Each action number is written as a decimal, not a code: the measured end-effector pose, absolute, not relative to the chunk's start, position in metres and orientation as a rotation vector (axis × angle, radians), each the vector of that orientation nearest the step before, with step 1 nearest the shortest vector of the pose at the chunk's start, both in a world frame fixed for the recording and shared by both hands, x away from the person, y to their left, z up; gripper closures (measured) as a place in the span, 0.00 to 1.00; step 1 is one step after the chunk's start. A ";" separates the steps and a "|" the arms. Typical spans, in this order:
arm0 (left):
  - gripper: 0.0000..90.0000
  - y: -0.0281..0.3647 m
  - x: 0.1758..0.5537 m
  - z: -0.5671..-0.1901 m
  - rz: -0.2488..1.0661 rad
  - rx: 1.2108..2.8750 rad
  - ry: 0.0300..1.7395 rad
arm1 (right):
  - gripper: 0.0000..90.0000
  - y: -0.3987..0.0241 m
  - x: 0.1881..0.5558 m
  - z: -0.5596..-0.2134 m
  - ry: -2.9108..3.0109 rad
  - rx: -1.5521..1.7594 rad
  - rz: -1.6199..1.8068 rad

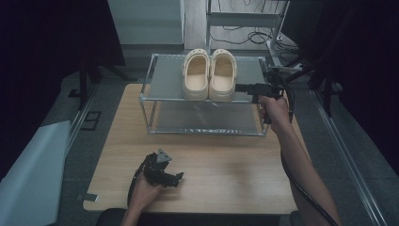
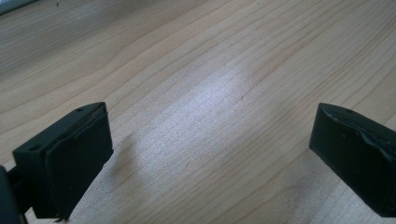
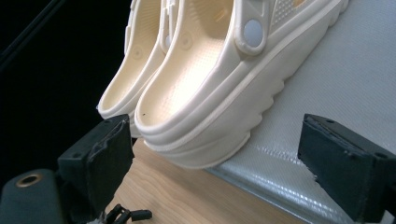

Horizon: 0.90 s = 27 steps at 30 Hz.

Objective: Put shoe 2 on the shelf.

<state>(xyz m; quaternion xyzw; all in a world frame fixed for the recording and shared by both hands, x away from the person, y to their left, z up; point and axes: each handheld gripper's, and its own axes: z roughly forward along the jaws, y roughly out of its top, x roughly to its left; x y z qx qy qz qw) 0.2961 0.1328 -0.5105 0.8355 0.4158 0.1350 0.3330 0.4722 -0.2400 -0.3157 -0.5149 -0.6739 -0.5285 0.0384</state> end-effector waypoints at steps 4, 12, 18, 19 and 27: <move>0.00 0.133 0.296 -0.511 0.349 2.183 1.083 | 0.05 -0.241 0.466 -0.317 -2.075 -1.545 -1.619; 0.00 0.133 0.296 -0.510 0.350 2.182 1.079 | 0.00 -0.240 0.450 -0.316 -2.130 -1.493 -1.619; 0.00 0.132 0.295 -0.510 0.348 2.179 1.077 | 0.00 -0.244 0.437 -0.321 -2.159 -1.456 -1.614; 0.00 0.132 0.295 -0.510 0.347 2.179 1.073 | 0.00 -0.245 0.436 -0.323 -2.161 -1.454 -1.614; 0.00 0.132 0.295 -0.510 0.345 2.183 1.068 | 0.00 -0.256 0.424 -0.334 -2.150 -1.436 -1.605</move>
